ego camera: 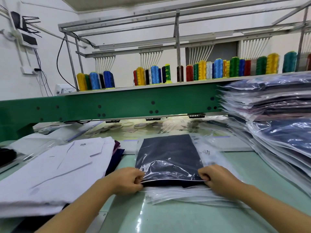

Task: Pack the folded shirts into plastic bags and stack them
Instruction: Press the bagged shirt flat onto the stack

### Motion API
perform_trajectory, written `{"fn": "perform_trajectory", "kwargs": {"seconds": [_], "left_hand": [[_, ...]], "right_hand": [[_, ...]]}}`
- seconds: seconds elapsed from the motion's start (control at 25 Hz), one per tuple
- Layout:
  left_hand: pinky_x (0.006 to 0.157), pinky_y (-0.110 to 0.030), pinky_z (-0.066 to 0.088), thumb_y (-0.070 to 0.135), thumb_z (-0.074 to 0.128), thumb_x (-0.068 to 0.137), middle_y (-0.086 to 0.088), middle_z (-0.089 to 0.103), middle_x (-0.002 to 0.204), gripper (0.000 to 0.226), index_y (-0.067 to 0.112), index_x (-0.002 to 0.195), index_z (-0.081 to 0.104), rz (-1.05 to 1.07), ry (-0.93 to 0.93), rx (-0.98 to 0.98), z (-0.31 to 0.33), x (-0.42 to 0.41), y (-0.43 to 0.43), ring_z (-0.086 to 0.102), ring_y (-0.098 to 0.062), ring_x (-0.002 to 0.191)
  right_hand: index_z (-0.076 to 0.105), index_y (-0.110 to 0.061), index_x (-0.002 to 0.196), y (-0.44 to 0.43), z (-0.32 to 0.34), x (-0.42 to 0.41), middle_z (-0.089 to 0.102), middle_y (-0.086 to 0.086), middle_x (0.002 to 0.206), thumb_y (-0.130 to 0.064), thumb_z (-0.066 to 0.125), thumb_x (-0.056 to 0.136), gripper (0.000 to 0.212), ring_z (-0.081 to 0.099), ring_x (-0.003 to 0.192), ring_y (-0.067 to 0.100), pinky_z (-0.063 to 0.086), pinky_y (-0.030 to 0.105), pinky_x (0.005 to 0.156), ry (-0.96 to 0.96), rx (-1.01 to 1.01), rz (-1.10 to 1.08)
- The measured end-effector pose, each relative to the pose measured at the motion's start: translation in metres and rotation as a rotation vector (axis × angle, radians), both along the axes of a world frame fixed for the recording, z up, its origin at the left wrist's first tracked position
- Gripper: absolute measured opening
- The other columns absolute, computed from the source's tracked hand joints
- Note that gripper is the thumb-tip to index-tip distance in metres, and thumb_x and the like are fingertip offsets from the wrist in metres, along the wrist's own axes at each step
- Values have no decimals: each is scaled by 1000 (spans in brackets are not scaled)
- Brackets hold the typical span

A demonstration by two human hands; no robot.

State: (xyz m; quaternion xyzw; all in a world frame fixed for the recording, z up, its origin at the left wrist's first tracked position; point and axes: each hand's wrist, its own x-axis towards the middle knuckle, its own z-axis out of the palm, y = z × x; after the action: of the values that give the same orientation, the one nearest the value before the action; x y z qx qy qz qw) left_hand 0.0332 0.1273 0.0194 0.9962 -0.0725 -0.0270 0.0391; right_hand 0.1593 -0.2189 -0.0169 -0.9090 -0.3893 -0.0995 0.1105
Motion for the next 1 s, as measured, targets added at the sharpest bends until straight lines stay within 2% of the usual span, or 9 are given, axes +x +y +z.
{"fn": "perform_trajectory", "kwargs": {"seconds": [0.08, 0.2, 0.32, 0.4, 0.52, 0.68, 0.8, 0.88, 1.0], "left_hand": [[67, -32, 36, 39, 57, 81, 3, 52, 83, 19, 22, 79, 49, 52, 190, -143, 8, 1, 1, 44, -13, 73], [70, -31, 39, 34, 54, 76, 5, 55, 79, 11, 24, 76, 56, 143, 372, -184, 18, 12, 1, 48, -15, 73], [70, -33, 48, 17, 54, 80, -1, 64, 80, 12, 18, 74, 64, 230, 330, -97, 22, 31, 2, 56, -20, 75], [76, -37, 53, 13, 49, 84, -7, 70, 90, 16, 12, 83, 65, 256, 139, -3, 21, 48, 2, 62, -24, 83], [78, -40, 49, 17, 46, 89, -4, 63, 108, 15, 18, 100, 56, 318, -98, 10, 20, 81, -9, 60, -27, 99], [97, -45, 44, 26, 46, 96, -7, 50, 136, 34, 18, 128, 45, 358, -233, -17, 16, 136, -30, 50, -32, 122], [113, -45, 33, 28, 41, 100, -6, 40, 154, 48, 19, 147, 36, 376, -287, -80, 9, 183, -43, 39, -31, 139], [121, -48, 20, 30, 37, 103, -3, 26, 164, 54, 23, 155, 27, 365, -291, -106, 4, 211, -48, 24, -29, 150], [123, -58, 0, 38, 27, 106, 6, 7, 170, 56, 32, 161, 14, 382, -200, -121, -13, 241, -44, 3, -29, 156]], "right_hand": [[41, -23, 71, 0, 11, 5, 39, -9, 60, -8, 48, 69, 17, 30, 60, 10, 27, 27, 57, 266, 38, 100], [60, -26, 81, -2, 25, 10, 44, -8, 64, -14, 54, 66, 21, 41, 61, 12, 36, 24, 57, 652, 25, 190], [70, -18, 83, -1, 31, 19, 51, -2, 63, -24, 55, 68, 22, 44, 59, 13, 37, 25, 56, 799, 46, 210], [73, -16, 78, 5, 32, 29, 56, -2, 59, -30, 56, 76, 22, 48, 56, 12, 40, 26, 57, 690, 153, 123], [73, -23, 76, 28, 32, 52, 67, -8, 67, -24, 61, 89, 18, 56, 59, 5, 49, 28, 64, 424, 410, -37], [65, -32, 110, 80, 37, 85, 63, -7, 105, -28, 55, 94, 19, 60, 99, 14, 51, 38, 89, 193, 375, -186], [46, -29, 145, 127, 34, 116, 46, 1, 143, -32, 46, 96, 49, 42, 133, 25, 36, 44, 111, 84, 232, -232], [32, -32, 154, 157, 32, 137, 27, 2, 161, -35, 38, 99, 55, 24, 148, 26, 24, 48, 119, 61, 155, -233], [16, -37, 158, 182, 20, 172, 3, 0, 169, -45, 27, 103, 57, 0, 155, 30, 4, 52, 124, 131, 1, -238]]}}
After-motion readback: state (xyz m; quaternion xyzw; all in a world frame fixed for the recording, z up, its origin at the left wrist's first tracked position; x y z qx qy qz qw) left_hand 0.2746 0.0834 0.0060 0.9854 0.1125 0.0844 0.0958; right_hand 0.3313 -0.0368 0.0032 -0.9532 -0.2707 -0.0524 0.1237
